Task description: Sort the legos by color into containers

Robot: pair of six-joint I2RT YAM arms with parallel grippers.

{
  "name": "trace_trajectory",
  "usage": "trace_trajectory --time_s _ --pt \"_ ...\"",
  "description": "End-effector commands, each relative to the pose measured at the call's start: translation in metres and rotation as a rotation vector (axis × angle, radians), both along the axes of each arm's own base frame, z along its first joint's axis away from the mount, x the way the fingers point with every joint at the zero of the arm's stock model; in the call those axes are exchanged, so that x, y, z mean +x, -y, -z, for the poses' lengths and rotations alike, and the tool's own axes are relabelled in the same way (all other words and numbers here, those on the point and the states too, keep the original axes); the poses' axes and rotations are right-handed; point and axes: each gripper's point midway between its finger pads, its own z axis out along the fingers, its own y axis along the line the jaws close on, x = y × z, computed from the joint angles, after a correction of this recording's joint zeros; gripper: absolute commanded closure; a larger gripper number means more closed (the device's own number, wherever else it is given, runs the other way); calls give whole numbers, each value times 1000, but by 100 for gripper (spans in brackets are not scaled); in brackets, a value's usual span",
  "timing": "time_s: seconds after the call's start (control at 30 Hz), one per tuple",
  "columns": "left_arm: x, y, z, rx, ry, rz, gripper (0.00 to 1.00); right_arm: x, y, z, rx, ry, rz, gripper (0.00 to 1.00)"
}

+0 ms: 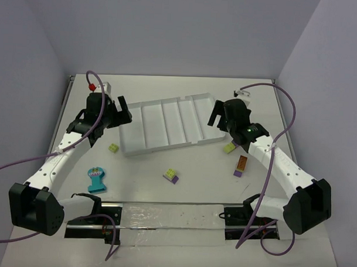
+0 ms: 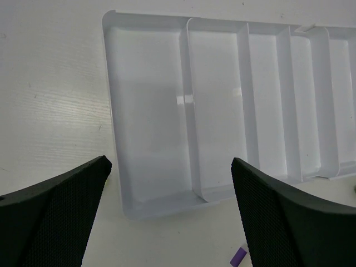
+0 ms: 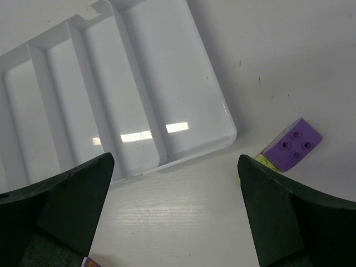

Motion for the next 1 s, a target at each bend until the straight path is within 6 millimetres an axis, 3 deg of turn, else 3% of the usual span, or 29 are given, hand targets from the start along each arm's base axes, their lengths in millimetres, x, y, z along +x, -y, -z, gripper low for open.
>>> trace_trajectory --time_s 0.0,0.33,0.47,0.63,0.83,0.97 --pt "5 -6 -21 9 48 -44 1 2 -3 -10 32 51 -5 0" --pt "-10 -48 15 22 -49 -371 1 3 -9 -16 35 69 -50 0" --pt "-23 -65 35 15 -127 -544 6 1 -7 -16 21 75 -58 0" --pt "-35 -65 63 -28 -215 -636 11 -1 -4 -19 27 101 -50 0" --pt "-39 -63 87 -54 -273 -699 14 2 -10 -46 65 194 -75 0" --pt "-41 -71 104 -31 -314 -768 18 5 -10 -41 50 163 -70 0"
